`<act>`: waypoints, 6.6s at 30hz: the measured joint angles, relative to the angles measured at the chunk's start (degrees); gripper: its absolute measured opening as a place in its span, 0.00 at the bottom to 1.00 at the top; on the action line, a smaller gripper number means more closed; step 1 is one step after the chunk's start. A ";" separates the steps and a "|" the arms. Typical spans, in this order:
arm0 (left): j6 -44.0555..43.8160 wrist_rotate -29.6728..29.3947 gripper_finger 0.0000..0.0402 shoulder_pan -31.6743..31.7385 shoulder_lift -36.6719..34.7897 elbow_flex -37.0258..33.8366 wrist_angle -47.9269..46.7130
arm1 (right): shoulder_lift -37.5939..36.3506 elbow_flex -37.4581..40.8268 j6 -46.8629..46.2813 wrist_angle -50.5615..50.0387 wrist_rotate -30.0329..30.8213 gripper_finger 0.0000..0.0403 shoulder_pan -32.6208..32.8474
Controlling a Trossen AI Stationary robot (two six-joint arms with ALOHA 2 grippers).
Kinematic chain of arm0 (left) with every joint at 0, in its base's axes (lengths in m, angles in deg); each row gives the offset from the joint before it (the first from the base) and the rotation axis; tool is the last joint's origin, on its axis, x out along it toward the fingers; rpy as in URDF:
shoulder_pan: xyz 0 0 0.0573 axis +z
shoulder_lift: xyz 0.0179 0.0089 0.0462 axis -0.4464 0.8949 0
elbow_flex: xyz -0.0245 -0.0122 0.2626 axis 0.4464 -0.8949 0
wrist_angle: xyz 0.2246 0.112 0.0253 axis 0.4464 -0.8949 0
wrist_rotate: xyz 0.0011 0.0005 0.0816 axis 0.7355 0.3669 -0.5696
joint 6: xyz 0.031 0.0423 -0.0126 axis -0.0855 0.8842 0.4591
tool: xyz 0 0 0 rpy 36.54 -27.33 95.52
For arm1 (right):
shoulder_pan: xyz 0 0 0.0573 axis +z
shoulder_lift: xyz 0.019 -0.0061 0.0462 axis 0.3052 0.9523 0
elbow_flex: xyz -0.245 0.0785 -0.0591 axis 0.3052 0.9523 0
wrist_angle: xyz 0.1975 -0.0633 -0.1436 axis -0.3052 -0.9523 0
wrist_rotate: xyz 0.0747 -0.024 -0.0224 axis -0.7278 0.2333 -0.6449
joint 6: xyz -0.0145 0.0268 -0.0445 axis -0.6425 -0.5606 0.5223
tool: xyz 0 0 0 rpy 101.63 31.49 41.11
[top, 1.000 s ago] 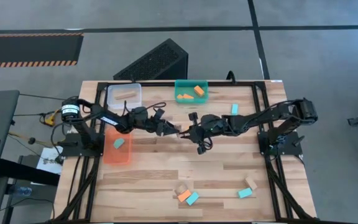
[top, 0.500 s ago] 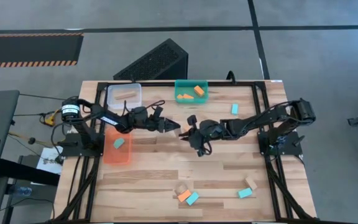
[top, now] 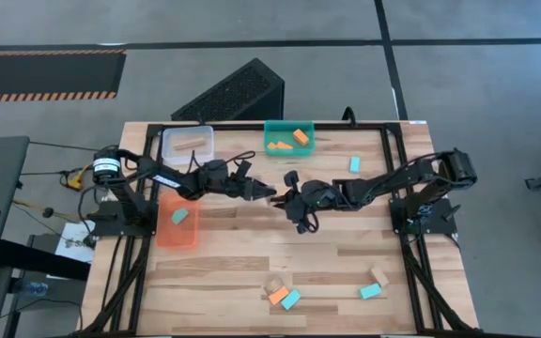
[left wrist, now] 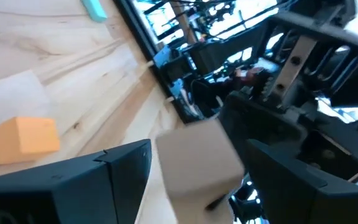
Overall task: Sort & place blocks by color
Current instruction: Put the light brown block into the white bin, then put the blue block into the orange bin
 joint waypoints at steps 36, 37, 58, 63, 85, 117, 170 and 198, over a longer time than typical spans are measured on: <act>9.47 4.61 0.23 6.42 -3.16 0.77 -5.55 | -10.34 0.00 -7.84 -12.44 4.88 0.58 4.35; 10.90 5.00 0.23 7.42 -4.46 0.78 -8.56 | -11.65 0.00 -9.53 -13.93 4.91 0.60 4.60; 47.24 -35.03 0.24 30.89 -35.20 7.51 -81.72 | -18.01 0.04 -18.80 -25.51 4.88 0.59 -0.22; 51.26 -34.96 0.27 36.68 -32.27 7.50 -84.75 | -16.90 0.04 -20.20 -25.50 4.86 0.59 -0.17; 56.00 -22.28 0.56 35.16 -30.91 12.08 -87.73 | -16.96 0.04 -21.80 -25.23 4.88 0.59 -0.13; 63.64 -19.74 0.56 -19.97 -30.91 5.20 -52.89 | -11.59 -0.04 -51.86 -21.73 4.80 0.59 15.43; 56.83 -12.89 0.56 -30.26 -30.93 0.41 -46.41 | 19.03 -12.23 -50.39 -11.40 -9.85 0.55 29.83; 57.11 -14.47 0.56 -30.22 -30.93 0.41 -49.54 | 21.61 -12.18 -49.28 -12.41 -7.06 0.39 30.32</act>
